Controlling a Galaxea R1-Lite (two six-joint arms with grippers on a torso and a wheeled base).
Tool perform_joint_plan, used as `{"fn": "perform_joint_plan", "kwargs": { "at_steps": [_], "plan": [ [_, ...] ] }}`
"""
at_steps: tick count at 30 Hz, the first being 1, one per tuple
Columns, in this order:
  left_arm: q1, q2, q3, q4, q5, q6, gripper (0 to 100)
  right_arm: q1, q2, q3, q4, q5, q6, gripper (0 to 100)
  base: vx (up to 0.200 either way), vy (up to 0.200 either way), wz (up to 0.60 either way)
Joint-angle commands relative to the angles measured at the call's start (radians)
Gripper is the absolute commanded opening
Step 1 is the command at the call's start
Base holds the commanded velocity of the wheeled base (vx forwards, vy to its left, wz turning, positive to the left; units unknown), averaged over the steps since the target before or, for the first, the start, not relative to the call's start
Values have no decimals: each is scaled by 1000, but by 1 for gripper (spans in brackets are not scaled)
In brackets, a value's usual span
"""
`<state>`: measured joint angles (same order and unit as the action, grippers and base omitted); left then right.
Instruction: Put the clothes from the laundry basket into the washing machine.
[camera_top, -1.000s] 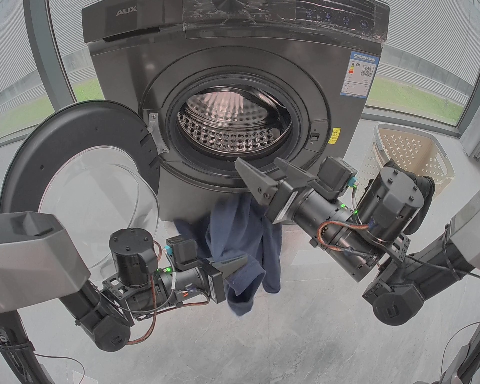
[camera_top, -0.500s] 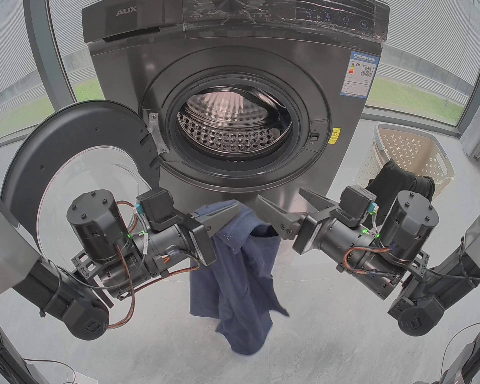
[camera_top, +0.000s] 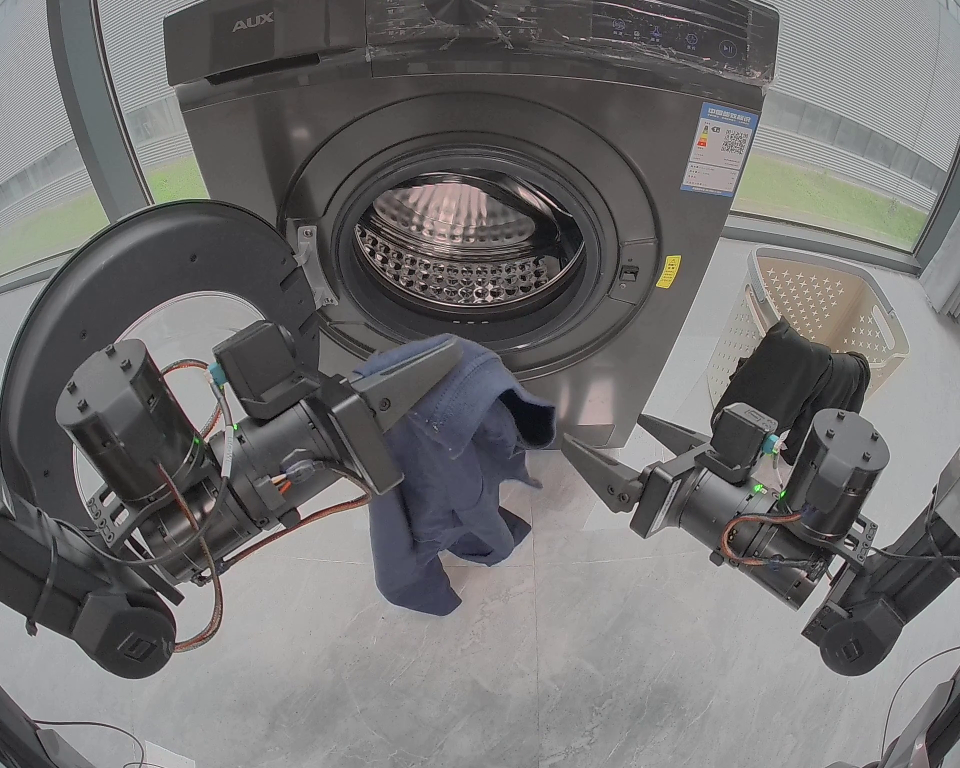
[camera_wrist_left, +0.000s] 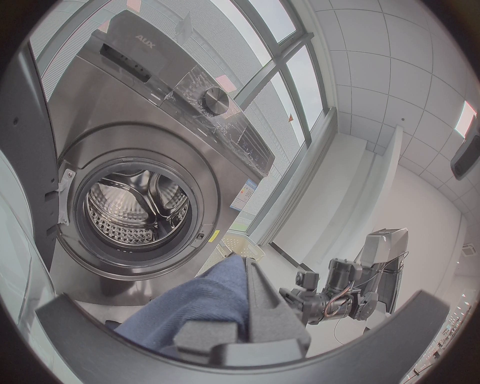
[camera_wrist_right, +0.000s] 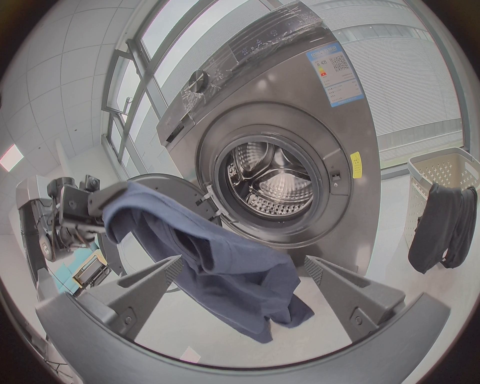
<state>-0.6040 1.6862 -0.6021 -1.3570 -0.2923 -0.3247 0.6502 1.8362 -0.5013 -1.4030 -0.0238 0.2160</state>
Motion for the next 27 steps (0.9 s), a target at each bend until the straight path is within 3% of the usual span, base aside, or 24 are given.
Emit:
{"fn": "perform_joint_plan", "kwargs": {
  "at_steps": [1, 20, 27],
  "plan": [
    [-2, -23, 1, -4, -1, -2, 0, -1, 34, 27, -1, 2, -3, 100, 0, 0, 0],
    [-2, -23, 4, -8, -2, -2, 0, -17, 138, 27, -14, 41, -20, 100, 0, 0, 0],
    [-8, -23, 10, -13, -2, -4, 0, -11, 209, -48, -17, 41, -30, 100, 0, 0, 0]
  ]
}}
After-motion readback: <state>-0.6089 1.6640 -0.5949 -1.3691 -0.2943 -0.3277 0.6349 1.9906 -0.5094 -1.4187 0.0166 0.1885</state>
